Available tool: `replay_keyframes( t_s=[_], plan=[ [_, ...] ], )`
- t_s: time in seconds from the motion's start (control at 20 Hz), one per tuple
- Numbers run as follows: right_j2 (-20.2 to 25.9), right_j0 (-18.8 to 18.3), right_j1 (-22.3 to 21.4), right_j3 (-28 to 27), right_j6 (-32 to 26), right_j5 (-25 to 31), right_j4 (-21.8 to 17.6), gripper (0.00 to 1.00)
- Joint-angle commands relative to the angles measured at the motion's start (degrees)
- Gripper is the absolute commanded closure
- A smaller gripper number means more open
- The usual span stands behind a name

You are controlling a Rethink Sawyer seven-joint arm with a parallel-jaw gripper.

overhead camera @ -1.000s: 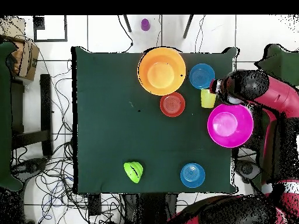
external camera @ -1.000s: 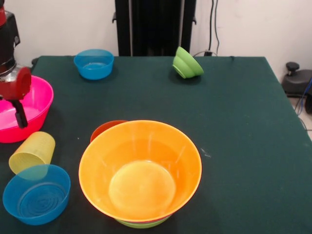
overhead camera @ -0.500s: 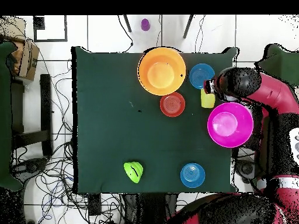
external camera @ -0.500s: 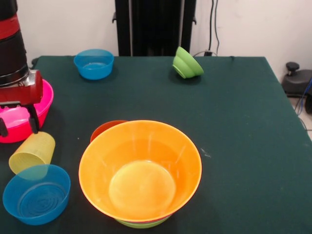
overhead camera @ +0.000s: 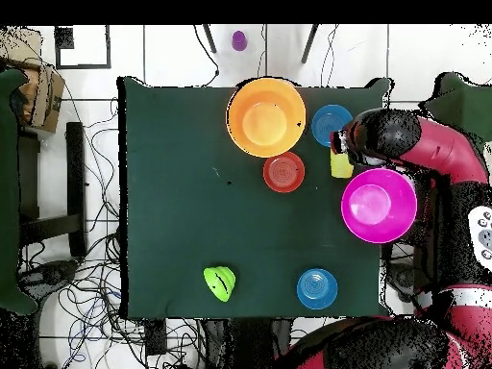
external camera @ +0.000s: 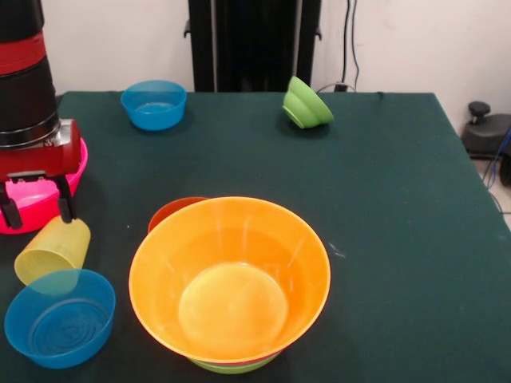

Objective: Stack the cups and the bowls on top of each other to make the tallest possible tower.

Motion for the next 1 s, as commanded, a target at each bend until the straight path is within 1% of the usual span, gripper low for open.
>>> replay_keyframes(
  t_s=[0.05, 0.1, 0.2, 0.4, 0.5, 0.6, 0.75, 0.85, 1.0],
  plan=[
    [4.78, 2.33, 0.84, 0.59, -19.02, -0.13, -7.15, 0.00],
    [5.16, 2.14, 0.88, 0.45, -20.56, 0.85, -7.63, 0.00],
    [6.47, 1.11, 1.39, 0.49, -22.40, 2.84, -7.25, 0.00],
    [9.07, 0.27, 2.21, -0.06, -30.76, 7.20, -8.81, 0.00],
    [9.86, 0.15, 2.37, -0.03, -33.12, 7.28, -9.79, 0.00],
    [10.25, 0.19, 2.53, -0.13, -33.78, 7.58, -10.29, 0.00],
    [11.11, 0.35, 2.52, -0.38, -38.05, 8.70, -11.48, 0.00],
    [11.60, 0.41, 2.82, -0.74, -40.56, 9.35, -11.81, 0.00],
    [12.08, 0.29, 3.30, -0.93, -42.51, 9.08, -11.90, 0.00]
  ],
)
